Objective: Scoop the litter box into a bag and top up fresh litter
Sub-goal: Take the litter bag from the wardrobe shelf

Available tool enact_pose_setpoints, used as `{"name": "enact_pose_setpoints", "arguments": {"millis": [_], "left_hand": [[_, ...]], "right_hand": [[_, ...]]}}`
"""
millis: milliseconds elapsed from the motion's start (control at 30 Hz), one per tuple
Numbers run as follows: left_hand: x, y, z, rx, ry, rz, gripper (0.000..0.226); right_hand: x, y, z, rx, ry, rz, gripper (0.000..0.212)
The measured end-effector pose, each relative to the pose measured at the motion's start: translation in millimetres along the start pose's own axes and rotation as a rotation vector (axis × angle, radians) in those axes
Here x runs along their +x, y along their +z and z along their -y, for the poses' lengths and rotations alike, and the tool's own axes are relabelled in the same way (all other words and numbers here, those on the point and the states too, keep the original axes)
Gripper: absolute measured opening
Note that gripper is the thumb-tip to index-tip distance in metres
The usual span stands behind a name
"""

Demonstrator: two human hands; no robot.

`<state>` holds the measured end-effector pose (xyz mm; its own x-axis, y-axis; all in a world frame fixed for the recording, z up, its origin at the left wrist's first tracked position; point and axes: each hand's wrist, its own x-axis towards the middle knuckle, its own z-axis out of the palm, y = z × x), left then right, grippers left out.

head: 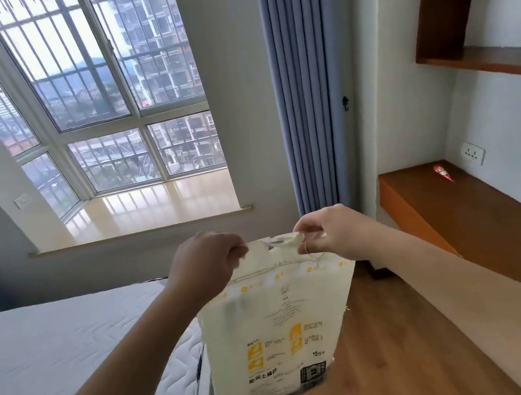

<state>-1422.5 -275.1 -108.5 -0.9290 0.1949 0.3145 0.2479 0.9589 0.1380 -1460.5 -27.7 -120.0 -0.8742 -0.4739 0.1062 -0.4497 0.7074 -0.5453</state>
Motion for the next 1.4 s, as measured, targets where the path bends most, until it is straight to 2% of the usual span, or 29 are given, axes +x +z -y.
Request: {"name": "enact_pose_setpoints", "arguments": {"millis": [100,233,333,500,600,667,733,833,1033,1167,1300,1400], "left_hand": [[28.4,16.5,-6.3,-0.016,-0.01,-0.006,0.018],[65.4,36.2,-12.8,-0.015,-0.017,0.017,0.018],[93.0,49.8,-10.8,-0.024,-0.021,0.02,0.018],[134.7,74.8,2.0,-0.06,-0.019,0.032,0.019],[161.1,89.5,16.7,-0.08,-0.013,0.039,0.019],[179.7,97.7,28.7,-0.098,-0.007,0.045,0.019],[198.9,103.2,42.0,-0.113,-0.008,0.054,0.019],[228.7,107.1,64.1,-0.13,-0.01,0.059,0.019],[287.4,113.5,96.4,-0.128,0.034,0.071,0.021],[320.1,127.3,109.7,-0.13,0.037,0.073,0.019],[351.8,145.0,124.8,-0.142,0.0,0.083,0.018],[377.2,159.7,128.7,-0.19,-0.016,0.073,0.012]], "right_hand": [[26.3,-8.8,-15.4,-0.001,-0.035,0.0,0.036],[54.7,-15.7,-28.0,0.086,-0.056,0.014,0.031],[81.1,-21.8,-34.5,0.031,-0.086,0.03,0.032],[134.2,-41.8,-46.2,-0.2,-0.106,-0.108,0.035],[171.3,-50.2,-52.2,-0.262,-0.104,-0.192,0.029],[196.7,-52.3,-57.3,-0.19,-0.11,-0.153,0.022],[221.6,-51.5,-63.1,-0.047,-0.124,-0.043,0.016],[254.3,-49.8,-74.2,0.06,-0.135,0.045,0.022],[306.5,-52.7,-102.8,-0.029,-0.078,0.188,0.03],[336.0,-50.3,-97.7,-0.026,-0.224,0.159,0.031],[364.5,-66.0,-99.4,0.152,-0.303,0.083,0.025],[390.9,-76.2,-114.6,0.31,-0.328,0.117,0.021]]}}
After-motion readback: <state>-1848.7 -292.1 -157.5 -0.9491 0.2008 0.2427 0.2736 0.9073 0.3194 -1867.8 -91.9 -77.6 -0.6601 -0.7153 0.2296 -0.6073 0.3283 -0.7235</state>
